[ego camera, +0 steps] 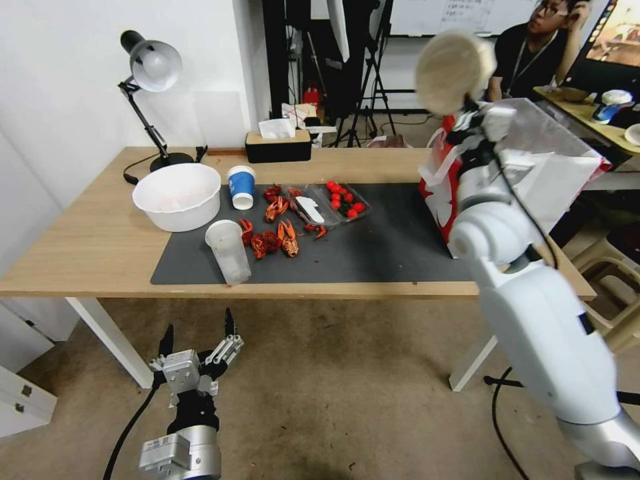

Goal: Pick up the trash from the table and place it into the takeout bag.

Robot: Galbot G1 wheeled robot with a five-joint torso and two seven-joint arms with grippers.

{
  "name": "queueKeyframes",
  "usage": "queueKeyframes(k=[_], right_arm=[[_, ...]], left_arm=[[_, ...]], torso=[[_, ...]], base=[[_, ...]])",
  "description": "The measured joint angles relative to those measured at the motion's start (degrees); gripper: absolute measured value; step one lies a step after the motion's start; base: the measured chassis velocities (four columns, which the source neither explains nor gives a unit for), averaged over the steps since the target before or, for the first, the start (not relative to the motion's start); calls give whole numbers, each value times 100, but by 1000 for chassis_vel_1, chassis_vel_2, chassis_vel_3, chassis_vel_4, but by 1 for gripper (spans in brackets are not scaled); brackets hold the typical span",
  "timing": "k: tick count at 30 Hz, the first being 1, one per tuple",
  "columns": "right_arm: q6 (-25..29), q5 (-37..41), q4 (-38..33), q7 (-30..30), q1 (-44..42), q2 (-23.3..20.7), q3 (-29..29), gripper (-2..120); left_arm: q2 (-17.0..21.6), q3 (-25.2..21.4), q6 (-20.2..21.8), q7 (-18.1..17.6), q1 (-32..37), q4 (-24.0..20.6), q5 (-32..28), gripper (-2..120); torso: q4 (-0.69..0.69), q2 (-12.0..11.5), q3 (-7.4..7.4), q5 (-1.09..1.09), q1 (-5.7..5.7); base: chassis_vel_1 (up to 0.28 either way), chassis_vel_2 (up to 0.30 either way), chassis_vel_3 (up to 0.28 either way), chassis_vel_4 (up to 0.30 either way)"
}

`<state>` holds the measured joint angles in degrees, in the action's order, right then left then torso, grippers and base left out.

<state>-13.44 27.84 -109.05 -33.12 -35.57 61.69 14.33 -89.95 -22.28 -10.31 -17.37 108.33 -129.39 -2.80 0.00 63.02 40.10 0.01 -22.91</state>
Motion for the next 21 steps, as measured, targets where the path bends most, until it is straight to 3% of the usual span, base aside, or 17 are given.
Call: queueKeyframes(k=[9, 15, 21], right_arm=[[-1006, 358, -338, -859, 14, -358, 206, 0], [-1122, 693, -366, -1108, -54, -433, 246, 0], [-1158, 752, -416, -1155, -86, -501, 274, 22]], left_arm=[[-12, -9, 27, 9, -17, 15, 1, 100], [-21, -3, 87, 3, -13, -12, -2, 100], [-16, 17, 94, 29, 52, -91, 29, 100]], torso=[[0, 0, 0, -1, 0], [0, 0, 0, -1, 0], [1, 0, 0, -1, 0]], base=[[0, 0, 0, 0], [0, 0, 0, 0], [0, 0, 0, 0]])
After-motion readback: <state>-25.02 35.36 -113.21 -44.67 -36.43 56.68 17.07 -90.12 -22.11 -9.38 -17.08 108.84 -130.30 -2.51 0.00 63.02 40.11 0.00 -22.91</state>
